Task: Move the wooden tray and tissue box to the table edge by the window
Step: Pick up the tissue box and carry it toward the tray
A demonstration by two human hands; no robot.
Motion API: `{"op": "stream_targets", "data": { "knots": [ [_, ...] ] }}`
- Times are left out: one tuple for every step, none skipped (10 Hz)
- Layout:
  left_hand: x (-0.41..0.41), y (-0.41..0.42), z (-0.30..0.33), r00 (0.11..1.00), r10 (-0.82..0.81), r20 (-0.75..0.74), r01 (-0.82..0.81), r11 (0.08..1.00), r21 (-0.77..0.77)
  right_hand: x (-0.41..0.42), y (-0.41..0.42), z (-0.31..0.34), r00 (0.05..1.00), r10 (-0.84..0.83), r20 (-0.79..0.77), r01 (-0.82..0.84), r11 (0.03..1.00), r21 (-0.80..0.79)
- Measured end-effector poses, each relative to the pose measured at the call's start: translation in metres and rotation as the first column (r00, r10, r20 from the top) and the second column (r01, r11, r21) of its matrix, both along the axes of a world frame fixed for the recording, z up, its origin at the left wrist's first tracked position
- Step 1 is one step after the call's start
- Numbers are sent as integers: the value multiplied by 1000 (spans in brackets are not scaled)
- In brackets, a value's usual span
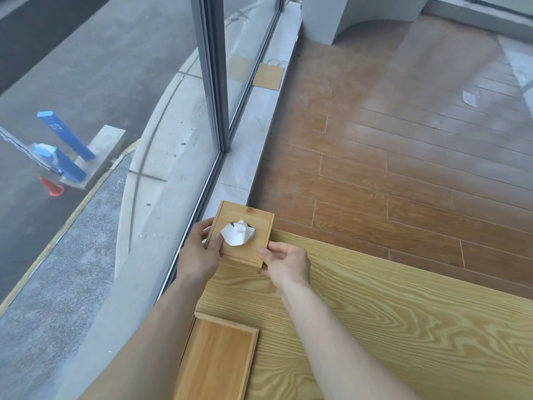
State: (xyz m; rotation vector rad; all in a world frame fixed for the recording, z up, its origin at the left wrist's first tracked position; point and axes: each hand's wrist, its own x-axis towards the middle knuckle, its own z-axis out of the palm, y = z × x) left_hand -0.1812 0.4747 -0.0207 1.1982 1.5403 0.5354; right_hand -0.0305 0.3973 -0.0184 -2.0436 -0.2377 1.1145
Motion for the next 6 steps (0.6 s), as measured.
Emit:
{"op": "stream_targets", "data": {
  "knots": [
    [0,0,-1,1000,8,13,-8,1000,2,-1,-1,0,1000,-13,-6,13,1000,17],
    [0,0,-2,1000,1,-1,-1,1000,11,-1,-2,1,1000,-19,2,19,1000,23],
    [-1,3,0,1000,-20,-4,20,1000,0,1,-1,7,998,20,54,-19,999,-29],
    [-2,3,7,997,-63,-51,63,998,-8,3,-4,20,979,119,165,-98,986,-133],
    [-2,1,13,980,-103,-170,103,995,-8,9,-9,28,934,268,234,-220,952,-213],
    [-4,-3,25,947,-113,-299,139,988,67,22,-21,39,865,422,270,-356,897,-261]
  ]
}}
